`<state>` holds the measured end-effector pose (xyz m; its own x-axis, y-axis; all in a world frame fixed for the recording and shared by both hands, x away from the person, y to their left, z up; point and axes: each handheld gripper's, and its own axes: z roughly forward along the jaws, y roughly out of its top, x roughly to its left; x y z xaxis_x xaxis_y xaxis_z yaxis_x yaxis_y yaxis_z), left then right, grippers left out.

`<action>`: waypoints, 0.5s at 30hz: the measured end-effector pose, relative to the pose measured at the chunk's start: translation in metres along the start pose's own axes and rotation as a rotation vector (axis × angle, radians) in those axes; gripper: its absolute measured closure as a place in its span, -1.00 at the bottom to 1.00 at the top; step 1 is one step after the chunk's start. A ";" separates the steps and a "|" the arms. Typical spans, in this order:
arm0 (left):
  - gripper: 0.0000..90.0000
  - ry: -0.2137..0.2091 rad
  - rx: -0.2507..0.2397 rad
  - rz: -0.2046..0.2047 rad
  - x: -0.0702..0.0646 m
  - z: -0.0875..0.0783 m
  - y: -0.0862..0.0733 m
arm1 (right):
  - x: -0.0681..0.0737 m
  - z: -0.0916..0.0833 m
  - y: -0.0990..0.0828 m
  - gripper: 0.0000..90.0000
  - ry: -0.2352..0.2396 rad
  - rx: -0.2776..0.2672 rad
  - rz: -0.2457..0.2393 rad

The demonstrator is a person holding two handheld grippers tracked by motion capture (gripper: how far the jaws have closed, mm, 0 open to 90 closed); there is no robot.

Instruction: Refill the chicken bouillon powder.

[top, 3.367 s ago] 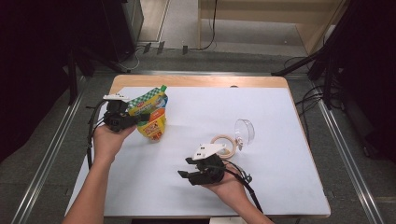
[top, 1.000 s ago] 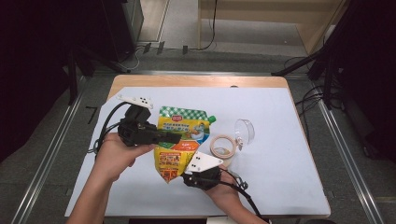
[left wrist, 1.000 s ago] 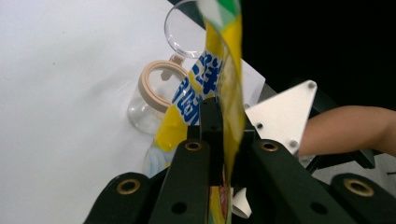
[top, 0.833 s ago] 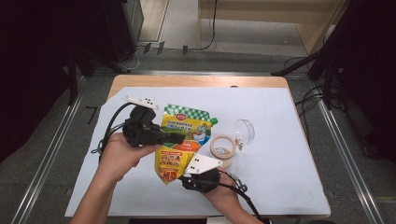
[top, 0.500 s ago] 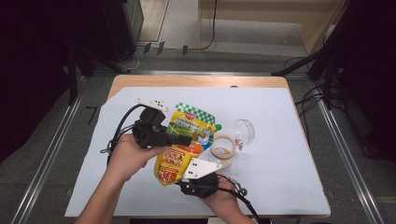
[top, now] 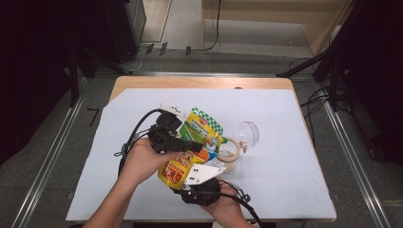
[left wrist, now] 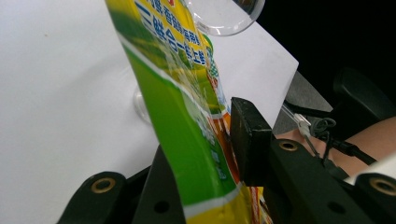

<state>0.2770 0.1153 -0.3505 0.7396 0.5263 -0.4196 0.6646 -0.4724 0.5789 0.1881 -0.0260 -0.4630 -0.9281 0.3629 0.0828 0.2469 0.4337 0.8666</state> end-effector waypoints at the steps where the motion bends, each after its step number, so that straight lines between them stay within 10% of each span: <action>1: 0.71 -0.002 0.006 -0.003 0.000 0.001 0.000 | 0.001 0.000 0.001 0.44 0.004 0.000 0.001; 15: 0.46 0.007 0.046 -0.071 0.006 0.018 0.014 | -0.007 -0.003 0.008 0.42 0.042 -0.015 0.056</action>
<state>0.2927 0.0993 -0.3575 0.6899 0.5644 -0.4533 0.7195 -0.4657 0.5152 0.1956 -0.0277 -0.4554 -0.9242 0.3506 0.1516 0.2946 0.4015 0.8672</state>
